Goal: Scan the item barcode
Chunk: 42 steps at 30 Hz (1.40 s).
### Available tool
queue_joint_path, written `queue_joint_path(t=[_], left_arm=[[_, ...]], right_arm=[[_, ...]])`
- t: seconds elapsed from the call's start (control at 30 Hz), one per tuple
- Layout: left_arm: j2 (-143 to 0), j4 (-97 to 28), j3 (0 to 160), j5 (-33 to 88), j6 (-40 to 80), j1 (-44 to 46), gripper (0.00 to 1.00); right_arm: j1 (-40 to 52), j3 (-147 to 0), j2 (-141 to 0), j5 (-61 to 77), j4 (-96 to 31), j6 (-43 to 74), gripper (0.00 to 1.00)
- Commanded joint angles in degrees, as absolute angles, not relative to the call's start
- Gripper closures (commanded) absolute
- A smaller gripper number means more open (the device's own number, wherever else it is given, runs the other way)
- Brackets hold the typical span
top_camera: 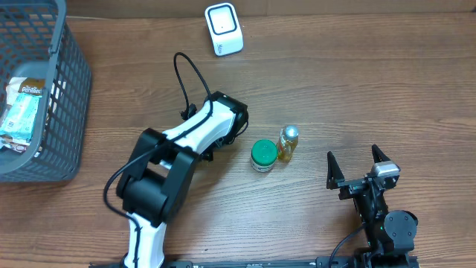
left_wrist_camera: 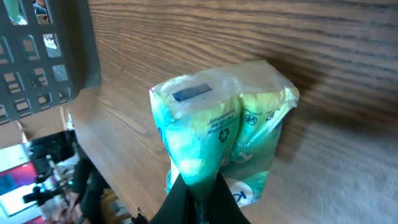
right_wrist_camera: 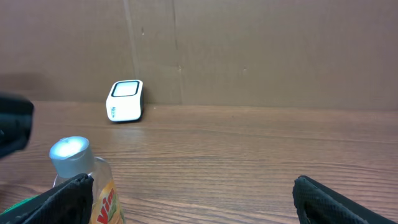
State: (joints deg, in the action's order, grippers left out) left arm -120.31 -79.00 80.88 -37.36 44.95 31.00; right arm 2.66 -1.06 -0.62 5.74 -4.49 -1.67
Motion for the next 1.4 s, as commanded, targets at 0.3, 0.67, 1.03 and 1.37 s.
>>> queue_joint_path(t=[0.3,0.67,1.03,1.37], left_arm=[[-125.89,-79.72,80.9,-40.45,47.83,30.79,0.95],[-125.89,-81.65,83.55,-38.61,47.81,30.83,0.88],[-125.89,-80.31,84.23,-34.83,46.06,30.83,0.83],[-125.89,-79.66,84.25,-34.0,46.09,30.83,0.83]], right_arm=[[2.55,-0.45,-0.16,5.67,-4.25,-1.98,0.0],[2.55,-0.45,-0.16,5.67,-4.27,-1.98,0.0],[2.55,-0.45,-0.16,5.67,-4.25,-1.98,0.0],[2.55,-0.45,-0.16,5.67,-4.27,-1.98,0.0]])
